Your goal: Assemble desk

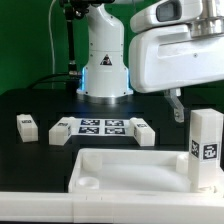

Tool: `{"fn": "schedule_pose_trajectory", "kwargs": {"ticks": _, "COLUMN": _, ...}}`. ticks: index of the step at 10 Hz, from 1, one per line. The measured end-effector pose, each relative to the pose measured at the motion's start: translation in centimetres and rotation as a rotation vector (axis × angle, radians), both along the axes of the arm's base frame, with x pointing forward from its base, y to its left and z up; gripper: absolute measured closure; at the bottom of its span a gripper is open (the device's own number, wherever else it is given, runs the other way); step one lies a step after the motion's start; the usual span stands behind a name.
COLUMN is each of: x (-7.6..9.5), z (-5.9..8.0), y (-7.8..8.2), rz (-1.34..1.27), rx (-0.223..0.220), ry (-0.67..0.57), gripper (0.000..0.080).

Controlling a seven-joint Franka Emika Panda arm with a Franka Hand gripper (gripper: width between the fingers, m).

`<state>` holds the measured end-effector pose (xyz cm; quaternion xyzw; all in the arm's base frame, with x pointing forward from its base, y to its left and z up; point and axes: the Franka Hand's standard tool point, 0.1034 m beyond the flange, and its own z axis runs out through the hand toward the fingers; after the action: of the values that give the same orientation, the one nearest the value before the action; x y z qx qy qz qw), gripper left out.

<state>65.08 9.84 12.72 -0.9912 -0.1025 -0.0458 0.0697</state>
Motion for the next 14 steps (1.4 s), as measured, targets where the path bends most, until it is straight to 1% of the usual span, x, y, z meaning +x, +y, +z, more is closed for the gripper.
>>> {"fn": "schedule_pose_trajectory", "kwargs": {"ticks": 2, "x": -0.5, "z": -0.5, "y": -0.2, "rz": 0.018, "rx": -0.002, "ry": 0.129, "gripper": 0.0151}}
{"fn": "schedule_pose_trajectory", "kwargs": {"ticks": 3, "x": 0.3, "z": -0.4, "y": -0.4, "rz": 0.016, "rx": 0.001, "ry": 0.124, "gripper": 0.0151}}
{"fn": "schedule_pose_trajectory", "kwargs": {"ticks": 4, "x": 0.4, "z": -0.3, "y": -0.7, "rz": 0.013, "rx": 0.001, "ry": 0.122, "gripper": 0.0151}}
{"fn": "schedule_pose_trajectory", "kwargs": {"ticks": 6, "x": 0.5, "z": -0.3, "y": -0.6, "rz": 0.013, "rx": 0.001, "ry": 0.12, "gripper": 0.0151}}
{"fn": "schedule_pose_trajectory", "kwargs": {"ticks": 7, "x": 0.5, "z": -0.2, "y": -0.6, "rz": 0.016, "rx": 0.001, "ry": 0.119, "gripper": 0.0254}}
{"fn": "schedule_pose_trajectory", "kwargs": {"ticks": 8, "x": 0.5, "z": -0.2, "y": -0.6, "rz": 0.023, "rx": 0.001, "ry": 0.116, "gripper": 0.0397}}
{"fn": "schedule_pose_trajectory", "kwargs": {"ticks": 9, "x": 0.5, "z": -0.3, "y": -0.6, "rz": 0.023, "rx": 0.001, "ry": 0.117, "gripper": 0.0397}}
{"fn": "schedule_pose_trajectory", "kwargs": {"ticks": 10, "x": 0.5, "z": -0.3, "y": -0.6, "rz": 0.023, "rx": 0.001, "ry": 0.117, "gripper": 0.0509}}
{"fn": "schedule_pose_trajectory", "kwargs": {"ticks": 14, "x": 0.5, "z": -0.2, "y": -0.6, "rz": -0.03, "rx": 0.003, "ry": 0.123, "gripper": 0.0509}}
